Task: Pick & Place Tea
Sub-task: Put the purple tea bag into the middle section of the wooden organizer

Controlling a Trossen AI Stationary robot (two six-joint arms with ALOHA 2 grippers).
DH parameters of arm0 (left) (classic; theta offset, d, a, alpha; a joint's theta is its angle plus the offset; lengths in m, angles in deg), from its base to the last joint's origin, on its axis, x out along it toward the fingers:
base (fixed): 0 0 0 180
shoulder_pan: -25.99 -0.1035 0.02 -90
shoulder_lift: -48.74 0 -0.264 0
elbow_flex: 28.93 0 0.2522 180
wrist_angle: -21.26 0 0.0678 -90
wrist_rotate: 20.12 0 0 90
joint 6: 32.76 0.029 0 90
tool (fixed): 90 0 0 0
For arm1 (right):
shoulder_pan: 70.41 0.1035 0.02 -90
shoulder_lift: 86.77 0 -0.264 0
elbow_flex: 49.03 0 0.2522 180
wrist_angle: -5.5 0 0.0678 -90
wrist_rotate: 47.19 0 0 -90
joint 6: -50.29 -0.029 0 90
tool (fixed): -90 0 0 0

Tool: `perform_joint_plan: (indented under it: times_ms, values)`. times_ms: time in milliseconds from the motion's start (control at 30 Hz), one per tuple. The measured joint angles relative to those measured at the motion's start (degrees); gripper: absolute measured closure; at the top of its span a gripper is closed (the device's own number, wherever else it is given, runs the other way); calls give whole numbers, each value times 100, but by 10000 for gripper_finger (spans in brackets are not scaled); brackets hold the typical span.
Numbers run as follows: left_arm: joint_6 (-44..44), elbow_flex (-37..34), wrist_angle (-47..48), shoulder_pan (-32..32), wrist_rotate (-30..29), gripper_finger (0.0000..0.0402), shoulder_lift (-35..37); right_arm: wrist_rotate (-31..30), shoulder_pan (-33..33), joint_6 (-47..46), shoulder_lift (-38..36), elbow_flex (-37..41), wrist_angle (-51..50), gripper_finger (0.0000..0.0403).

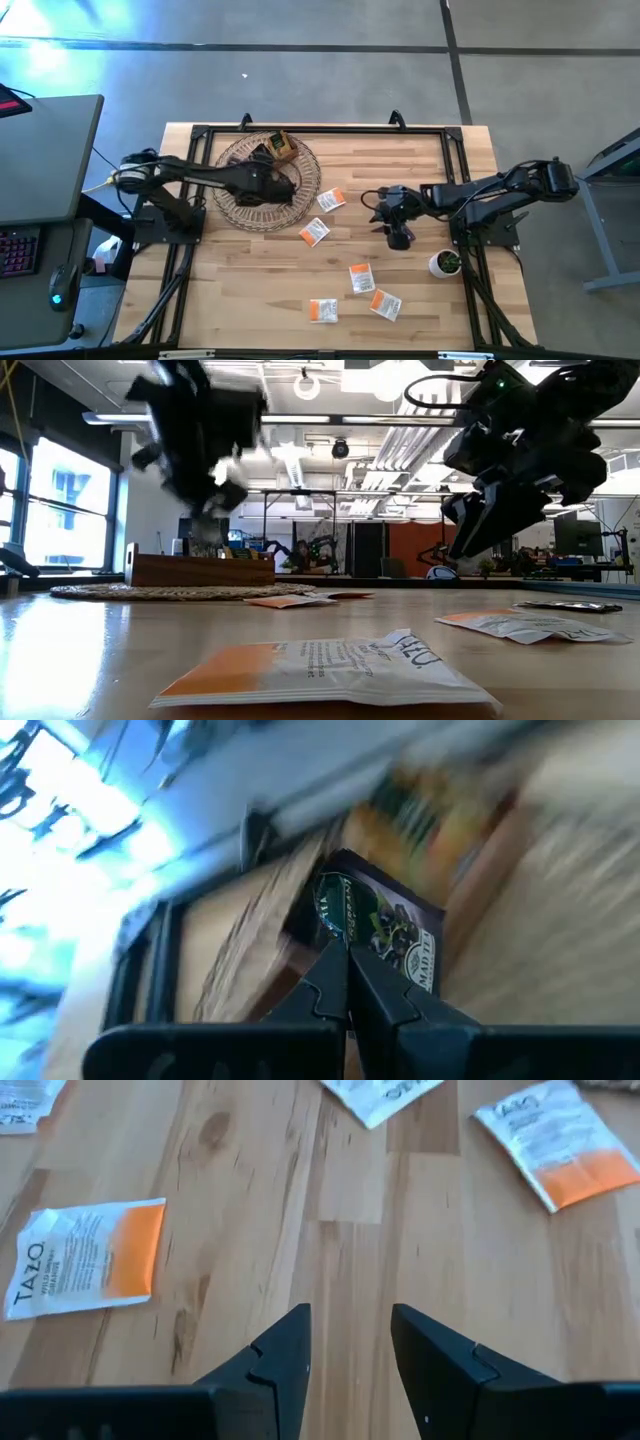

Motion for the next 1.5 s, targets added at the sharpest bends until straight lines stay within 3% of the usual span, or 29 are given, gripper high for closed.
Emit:
perform_joint_plan:
  times_ms: [133, 200, 500, 933, 1500]
  values:
    - [86, -370, -826, -338, -230, 401, -120, 9, -2, -3, 0, 0, 138, 265]
    - [183, -483, -545, -489, -206, 401, -121, 25, -2, 6, 0, 0, 210, 265]
    - [1165, -448, -1288, -890, -451, 401, -115, 31, -2, -3, 0, 0, 243, 265]
    - [2283, -444, -1581, -1087, 70, 398, -246, 31, -5, 6, 0, 0, 247, 265]
    - [2799, -444, -1685, -1312, 552, 253, -246, 34, -5, 5, 0, 0, 249, 265]
